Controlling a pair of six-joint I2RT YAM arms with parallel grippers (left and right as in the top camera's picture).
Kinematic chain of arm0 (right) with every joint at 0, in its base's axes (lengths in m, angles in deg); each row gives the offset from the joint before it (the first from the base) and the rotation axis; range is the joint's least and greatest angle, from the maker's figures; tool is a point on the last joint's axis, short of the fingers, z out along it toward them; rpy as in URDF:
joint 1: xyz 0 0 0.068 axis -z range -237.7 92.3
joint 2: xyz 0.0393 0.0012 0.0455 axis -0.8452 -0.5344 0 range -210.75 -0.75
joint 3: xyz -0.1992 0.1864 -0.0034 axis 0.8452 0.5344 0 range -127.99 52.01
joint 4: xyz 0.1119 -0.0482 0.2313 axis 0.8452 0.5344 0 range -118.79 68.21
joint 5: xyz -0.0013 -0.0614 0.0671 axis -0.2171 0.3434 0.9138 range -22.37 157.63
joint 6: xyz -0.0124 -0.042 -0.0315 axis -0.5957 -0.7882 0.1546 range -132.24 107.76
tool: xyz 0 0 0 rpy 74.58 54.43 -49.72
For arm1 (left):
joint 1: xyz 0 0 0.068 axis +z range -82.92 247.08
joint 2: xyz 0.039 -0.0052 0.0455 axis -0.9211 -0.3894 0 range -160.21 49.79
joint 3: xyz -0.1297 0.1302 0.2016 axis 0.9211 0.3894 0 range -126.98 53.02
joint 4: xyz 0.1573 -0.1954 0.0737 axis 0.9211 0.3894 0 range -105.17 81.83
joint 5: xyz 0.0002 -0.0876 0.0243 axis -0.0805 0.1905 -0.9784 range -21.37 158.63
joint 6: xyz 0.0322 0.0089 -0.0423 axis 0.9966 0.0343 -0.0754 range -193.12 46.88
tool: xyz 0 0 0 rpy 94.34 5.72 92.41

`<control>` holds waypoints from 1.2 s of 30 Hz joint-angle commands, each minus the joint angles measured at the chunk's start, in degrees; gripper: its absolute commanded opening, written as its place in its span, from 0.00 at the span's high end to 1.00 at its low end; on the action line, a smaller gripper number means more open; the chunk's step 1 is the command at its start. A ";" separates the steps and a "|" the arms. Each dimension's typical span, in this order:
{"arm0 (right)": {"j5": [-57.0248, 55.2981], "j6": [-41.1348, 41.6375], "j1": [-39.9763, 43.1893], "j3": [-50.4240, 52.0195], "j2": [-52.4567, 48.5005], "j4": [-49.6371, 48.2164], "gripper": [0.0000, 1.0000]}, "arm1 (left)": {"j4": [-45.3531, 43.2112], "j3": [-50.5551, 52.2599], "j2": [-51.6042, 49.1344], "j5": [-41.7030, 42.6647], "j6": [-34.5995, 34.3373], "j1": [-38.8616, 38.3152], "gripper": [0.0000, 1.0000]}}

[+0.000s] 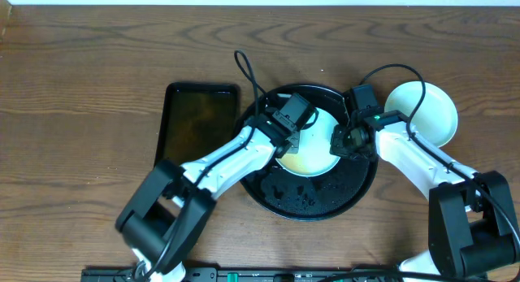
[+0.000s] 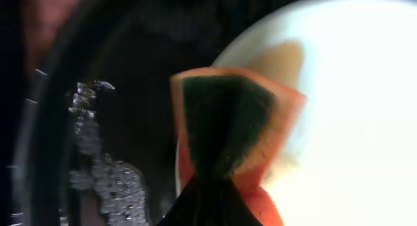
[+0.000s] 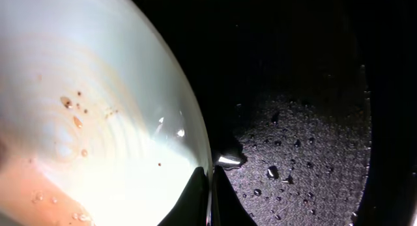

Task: Clean dirty plates on tray and stack at the side
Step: 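Wipe the pale blue plate again with the sponge in the left gripper, then place the sponge on the black tray with the left gripper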

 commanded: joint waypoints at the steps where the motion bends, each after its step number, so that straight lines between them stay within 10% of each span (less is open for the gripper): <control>1: -1.46 0.61 -0.31 0.11 0.59 0.42 0.99 | 0.00 -1.62 5.68 -1.88 1.14 0.72 0.92; 21: -3.37 0.57 -0.33 0.15 0.59 -0.31 0.91 | 15.78 -1.46 12.22 -1.49 1.16 17.90 0.92; 36: -2.08 0.61 -0.35 7.13 0.35 -8.00 0.85 | 14.16 1.92 5.79 16.09 21.79 30.95 0.92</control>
